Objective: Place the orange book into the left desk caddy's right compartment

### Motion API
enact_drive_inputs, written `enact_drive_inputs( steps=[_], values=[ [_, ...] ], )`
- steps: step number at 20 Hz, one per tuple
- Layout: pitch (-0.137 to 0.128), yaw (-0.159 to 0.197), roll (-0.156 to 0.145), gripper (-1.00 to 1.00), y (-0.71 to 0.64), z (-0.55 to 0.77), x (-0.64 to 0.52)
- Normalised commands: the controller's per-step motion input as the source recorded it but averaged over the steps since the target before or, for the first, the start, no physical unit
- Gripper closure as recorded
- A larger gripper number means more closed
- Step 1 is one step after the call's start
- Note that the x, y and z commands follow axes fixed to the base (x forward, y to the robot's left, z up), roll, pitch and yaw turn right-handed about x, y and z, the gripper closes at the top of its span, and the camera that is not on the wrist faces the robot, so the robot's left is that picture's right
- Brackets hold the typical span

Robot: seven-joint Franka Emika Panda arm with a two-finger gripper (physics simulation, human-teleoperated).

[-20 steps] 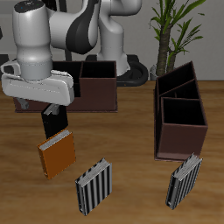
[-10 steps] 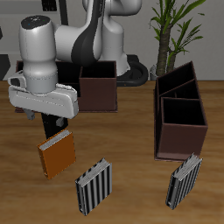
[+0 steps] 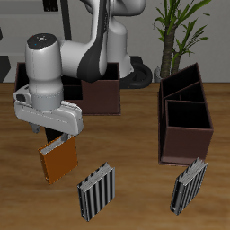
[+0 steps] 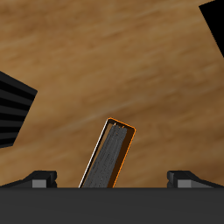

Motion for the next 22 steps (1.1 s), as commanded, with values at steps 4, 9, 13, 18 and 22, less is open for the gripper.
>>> enact_drive_inputs(
  steps=[4,9,13,18,22],
  values=[
    [0.044,-0.060,0.014,-1.00,0.05,-0.29,0.01],
    [0.047,-0.071,0.010,1.00,-0.01,-0.28,-0.01],
    [0.050,-0.057,0.005,1.00,-0.07,-0.28,0.03],
    [0.009,-0.024,0.007,1.00,-0.01,-0.05,0.01],
    [-0.017,0.008,0.006,1.00,0.09,0.16,0.01]
  ],
)
